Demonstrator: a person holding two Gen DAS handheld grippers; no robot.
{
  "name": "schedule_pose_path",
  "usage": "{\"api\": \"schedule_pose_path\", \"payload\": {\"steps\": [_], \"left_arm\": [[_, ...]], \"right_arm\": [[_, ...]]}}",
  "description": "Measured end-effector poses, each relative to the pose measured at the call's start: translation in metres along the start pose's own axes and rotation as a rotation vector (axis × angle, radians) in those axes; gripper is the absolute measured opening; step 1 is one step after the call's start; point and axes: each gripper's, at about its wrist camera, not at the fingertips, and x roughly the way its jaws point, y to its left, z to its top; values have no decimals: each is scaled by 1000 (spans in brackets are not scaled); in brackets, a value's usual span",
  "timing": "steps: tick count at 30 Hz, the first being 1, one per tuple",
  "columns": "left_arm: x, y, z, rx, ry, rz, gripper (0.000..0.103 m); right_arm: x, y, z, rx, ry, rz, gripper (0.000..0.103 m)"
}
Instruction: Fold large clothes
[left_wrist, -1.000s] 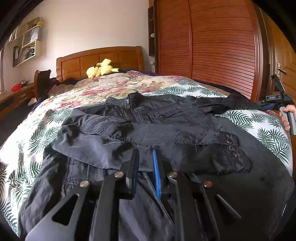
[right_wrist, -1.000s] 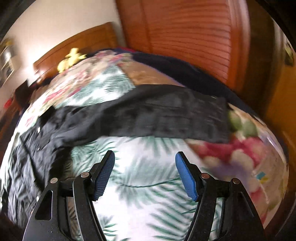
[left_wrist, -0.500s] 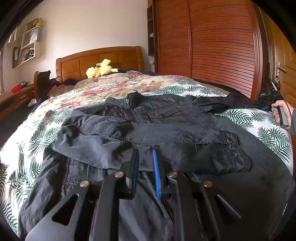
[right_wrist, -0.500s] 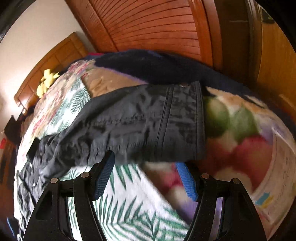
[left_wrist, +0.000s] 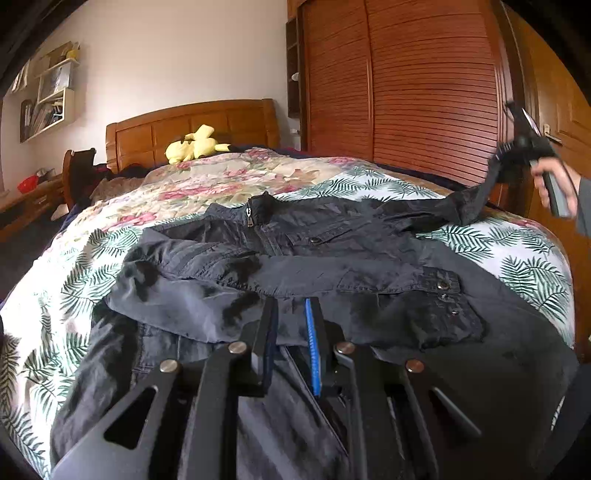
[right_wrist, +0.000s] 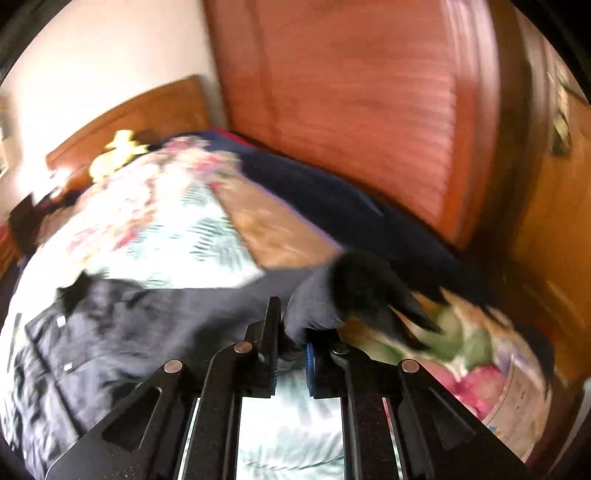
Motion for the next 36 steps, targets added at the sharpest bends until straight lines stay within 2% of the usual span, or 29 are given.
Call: {"api": "schedule_pose_path", "payload": {"steps": [5, 10, 16, 21, 24, 29, 36], "left_arm": [[-20, 8, 6, -20, -16, -27, 12], [-39, 21, 8, -31, -40, -16, 12], [-54, 46, 6, -64, -48, 5, 12], [-66, 61, 4, -85, -61, 21, 12], [-70, 67, 2, -95, -63, 29, 12], [-75, 74, 0, -97, -64, 43, 12], [-76, 75, -2, -104, -61, 48, 12]], "right_arm": [[-49, 77, 15, -136, -52, 116, 7], [-91, 154, 14, -251, -86, 235, 7], [-128, 250, 0, -367, -110, 392, 7], [-153, 309, -27, -441, -114, 511, 7], [-153, 330, -49, -478, -79, 559, 7], [-137, 348, -95, -523, 16, 573, 7], [-115, 332, -157, -521, 151, 576, 7]]}}
